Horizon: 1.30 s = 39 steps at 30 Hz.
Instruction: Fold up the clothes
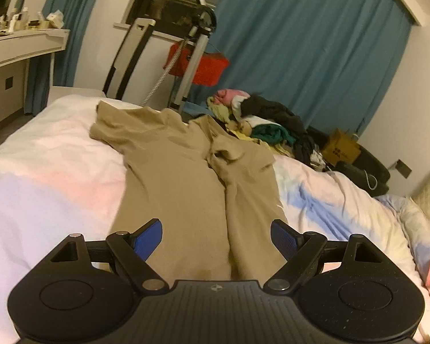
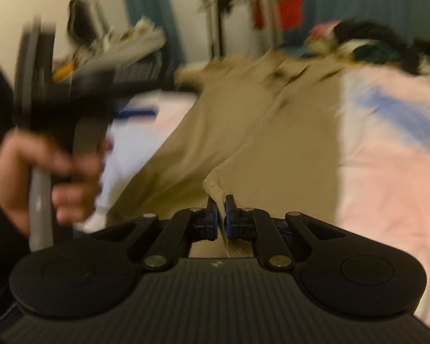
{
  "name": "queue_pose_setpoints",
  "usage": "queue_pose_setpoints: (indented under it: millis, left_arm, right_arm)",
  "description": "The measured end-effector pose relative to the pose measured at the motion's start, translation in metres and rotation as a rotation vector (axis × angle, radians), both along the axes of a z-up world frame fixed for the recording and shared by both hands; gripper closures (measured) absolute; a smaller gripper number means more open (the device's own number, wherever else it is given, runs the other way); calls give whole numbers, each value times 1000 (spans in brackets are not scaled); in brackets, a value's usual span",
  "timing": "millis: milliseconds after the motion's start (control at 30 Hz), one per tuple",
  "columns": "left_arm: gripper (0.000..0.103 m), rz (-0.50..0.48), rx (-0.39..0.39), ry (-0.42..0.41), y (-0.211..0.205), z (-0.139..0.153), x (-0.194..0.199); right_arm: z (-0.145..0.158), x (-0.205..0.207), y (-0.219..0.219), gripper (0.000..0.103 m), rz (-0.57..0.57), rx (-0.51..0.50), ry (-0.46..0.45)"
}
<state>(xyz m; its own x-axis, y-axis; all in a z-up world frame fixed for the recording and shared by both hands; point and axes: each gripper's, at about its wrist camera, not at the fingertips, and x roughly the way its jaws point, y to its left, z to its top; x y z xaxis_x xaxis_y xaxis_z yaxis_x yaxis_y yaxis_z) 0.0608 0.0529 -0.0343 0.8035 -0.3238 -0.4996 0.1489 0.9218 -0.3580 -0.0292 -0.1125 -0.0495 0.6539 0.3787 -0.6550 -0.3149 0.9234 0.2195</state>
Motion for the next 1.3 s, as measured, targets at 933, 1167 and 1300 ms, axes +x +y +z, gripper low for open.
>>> queue_pose_setpoints:
  millis: [933, 1167, 1300]
  left_arm:
    - [17, -75, 273, 37, -69, -33, 91]
    - [13, -75, 446, -27, -153, -61, 213]
    - [13, -47, 628, -94, -195, -81, 282]
  right_arm:
    - [40, 124, -104, 21, -562, 205, -229]
    - [-18, 149, -166, 21, -772, 296, -166]
    - [-38, 165, -183, 21, -821, 286, -152]
